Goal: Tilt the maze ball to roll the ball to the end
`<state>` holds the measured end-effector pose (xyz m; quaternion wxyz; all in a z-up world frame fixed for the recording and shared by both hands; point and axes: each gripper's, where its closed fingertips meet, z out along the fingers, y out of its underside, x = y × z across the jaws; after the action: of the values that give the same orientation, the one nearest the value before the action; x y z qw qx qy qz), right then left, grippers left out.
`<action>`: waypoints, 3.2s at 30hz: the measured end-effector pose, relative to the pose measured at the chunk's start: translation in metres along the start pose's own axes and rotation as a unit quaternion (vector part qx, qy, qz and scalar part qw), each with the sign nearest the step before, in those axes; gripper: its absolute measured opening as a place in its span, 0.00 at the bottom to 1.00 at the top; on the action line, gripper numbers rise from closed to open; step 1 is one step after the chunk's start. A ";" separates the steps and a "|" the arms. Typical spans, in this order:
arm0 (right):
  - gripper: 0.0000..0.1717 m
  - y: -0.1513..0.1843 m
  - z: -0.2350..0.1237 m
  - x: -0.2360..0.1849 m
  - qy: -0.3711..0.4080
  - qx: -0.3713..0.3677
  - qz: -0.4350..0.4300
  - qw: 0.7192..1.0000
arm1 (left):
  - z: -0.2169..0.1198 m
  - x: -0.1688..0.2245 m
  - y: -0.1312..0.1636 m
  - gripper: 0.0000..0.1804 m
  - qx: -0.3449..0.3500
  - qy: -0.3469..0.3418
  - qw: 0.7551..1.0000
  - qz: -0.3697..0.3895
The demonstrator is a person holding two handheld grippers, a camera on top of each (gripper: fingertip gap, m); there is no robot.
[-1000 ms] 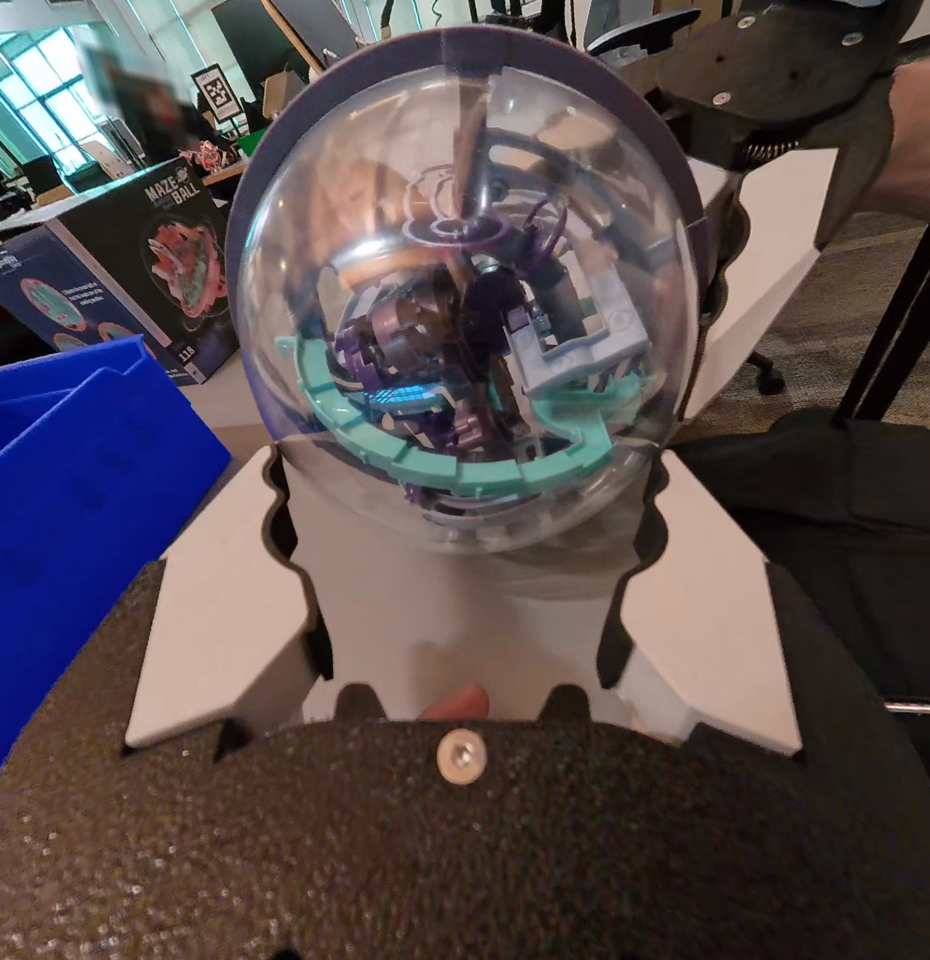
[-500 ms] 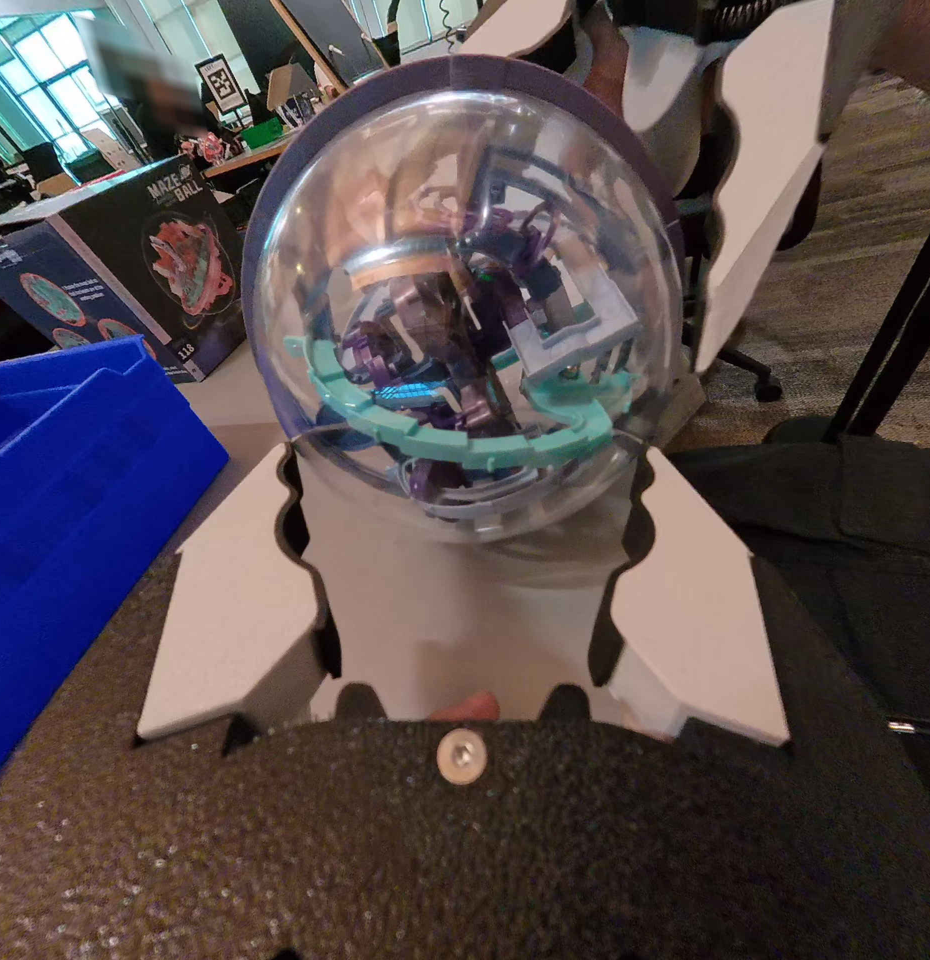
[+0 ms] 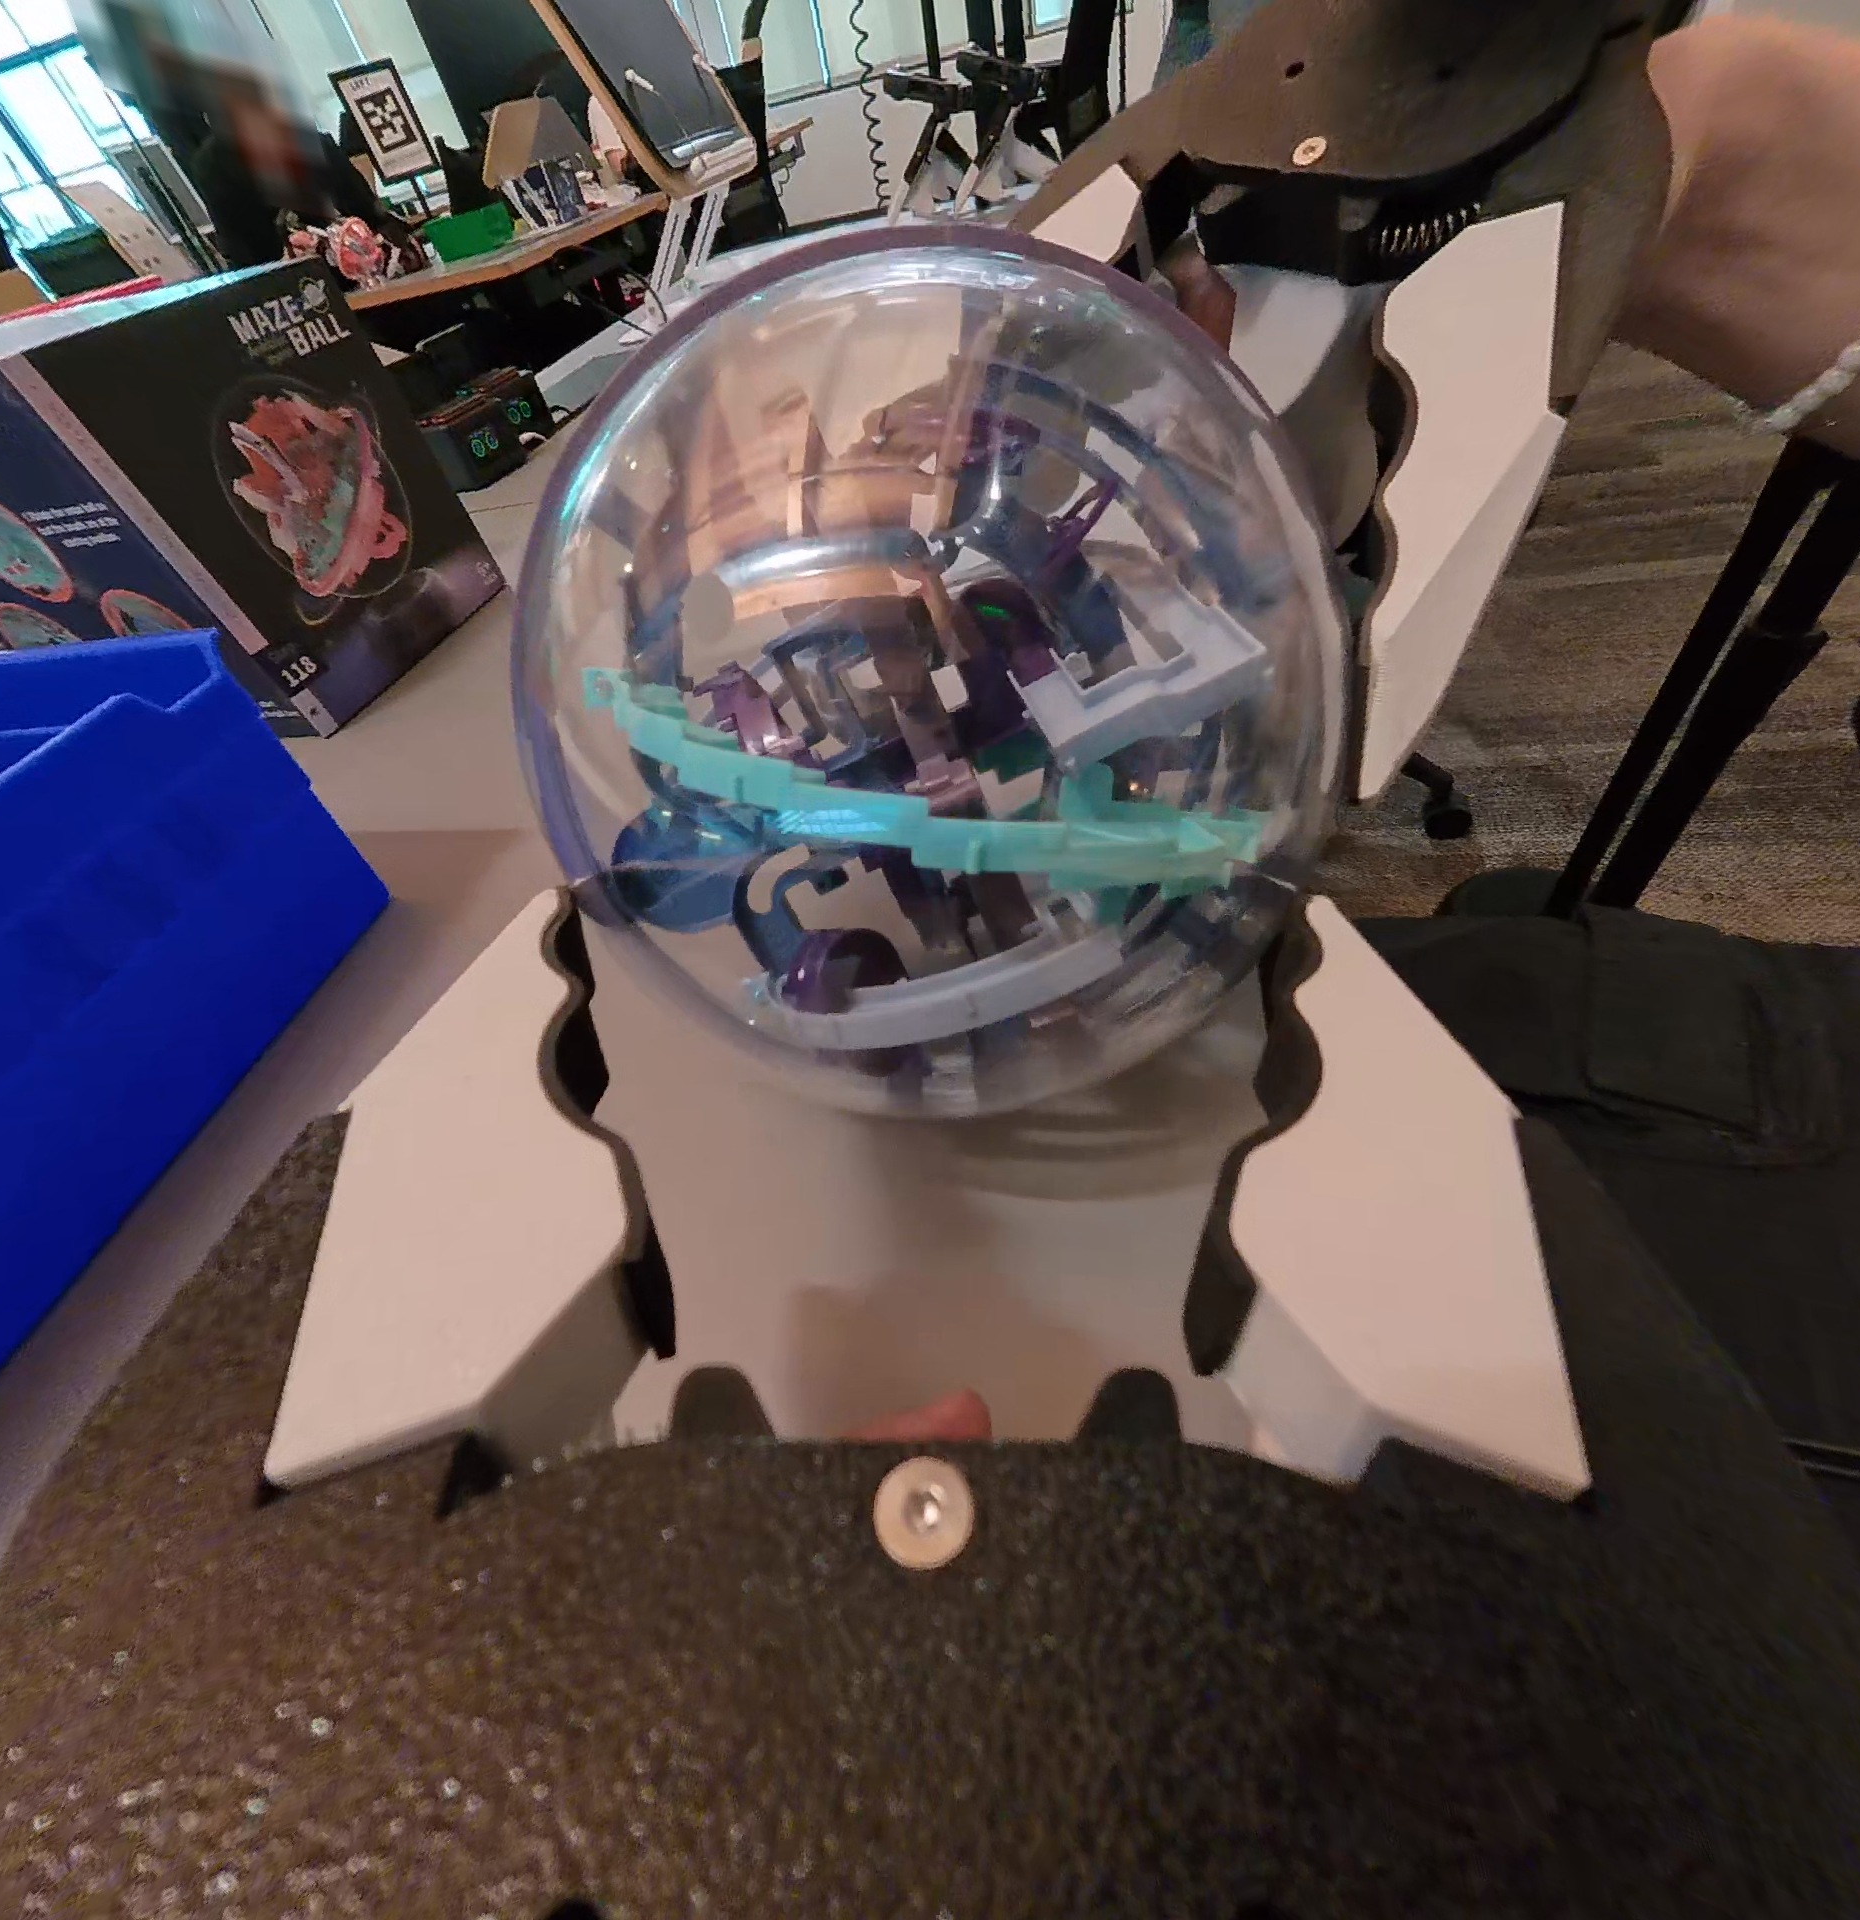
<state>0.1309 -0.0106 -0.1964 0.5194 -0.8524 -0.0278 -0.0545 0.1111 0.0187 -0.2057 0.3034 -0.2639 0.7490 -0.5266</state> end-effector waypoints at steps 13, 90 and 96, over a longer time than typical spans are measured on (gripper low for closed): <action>0.87 -0.002 -0.001 -0.002 -0.010 0.034 0.020 0.999 | -0.002 0.001 -0.001 0.70 0.003 0.012 1.000 -0.014; 0.92 0.008 0.019 -0.006 0.045 -0.112 -0.256 0.959 | -0.015 -0.010 -0.019 0.75 0.039 0.007 0.998 -0.058; 0.91 0.017 0.029 -0.012 0.071 -0.115 -0.210 0.968 | -0.013 -0.013 -0.020 0.87 0.050 -0.004 0.997 -0.067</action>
<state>0.1225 0.0077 -0.2266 0.3957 -0.8751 -0.1629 -0.2260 0.1118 0.0296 -0.1809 0.2832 -0.2996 0.7014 -0.5814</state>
